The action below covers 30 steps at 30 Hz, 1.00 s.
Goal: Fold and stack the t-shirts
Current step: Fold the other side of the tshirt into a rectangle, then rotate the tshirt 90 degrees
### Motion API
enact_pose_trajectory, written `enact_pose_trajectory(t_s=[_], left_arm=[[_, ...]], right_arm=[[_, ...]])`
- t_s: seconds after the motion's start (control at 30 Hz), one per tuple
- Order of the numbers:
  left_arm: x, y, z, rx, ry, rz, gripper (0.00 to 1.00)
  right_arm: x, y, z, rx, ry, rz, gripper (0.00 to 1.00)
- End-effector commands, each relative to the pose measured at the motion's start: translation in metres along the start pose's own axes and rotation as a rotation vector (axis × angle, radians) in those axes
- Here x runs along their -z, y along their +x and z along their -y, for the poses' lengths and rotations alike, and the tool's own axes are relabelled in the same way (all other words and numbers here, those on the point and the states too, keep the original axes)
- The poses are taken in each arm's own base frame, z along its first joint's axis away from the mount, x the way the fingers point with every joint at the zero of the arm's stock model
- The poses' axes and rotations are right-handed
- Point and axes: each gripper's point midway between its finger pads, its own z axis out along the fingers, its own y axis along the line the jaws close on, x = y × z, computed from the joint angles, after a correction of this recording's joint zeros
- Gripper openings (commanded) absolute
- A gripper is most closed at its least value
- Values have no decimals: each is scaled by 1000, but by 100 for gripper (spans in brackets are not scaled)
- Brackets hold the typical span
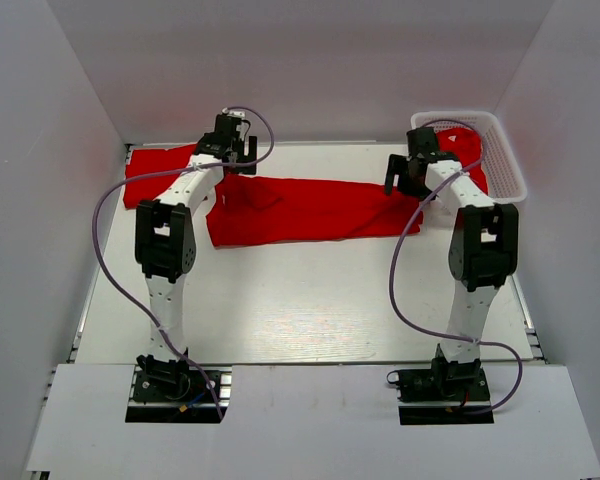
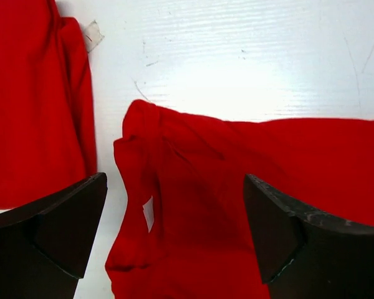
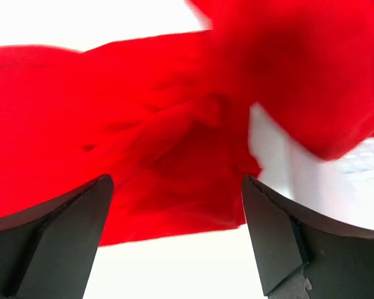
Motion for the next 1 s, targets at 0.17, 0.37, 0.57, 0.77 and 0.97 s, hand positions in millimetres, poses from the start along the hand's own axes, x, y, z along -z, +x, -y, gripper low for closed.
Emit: enact_pose_trajectory(t_s=[0.17, 0.37, 0.57, 0.77, 0.97], left_arm=[[66, 2, 30, 74, 202, -32, 100], [66, 68, 44, 139, 272, -153, 100], [44, 111, 49, 139, 261, -263, 100], [27, 131, 44, 165, 220, -325, 100], [8, 143, 31, 153, 134, -372, 100]], right_arm=[[39, -6, -53, 87, -303, 48, 90], [30, 7, -76, 130, -331, 10, 90], [3, 12, -64, 83, -244, -31, 90], [-31, 43, -40, 30, -145, -131, 90], [-46, 76, -11, -66, -100, -202, 90]])
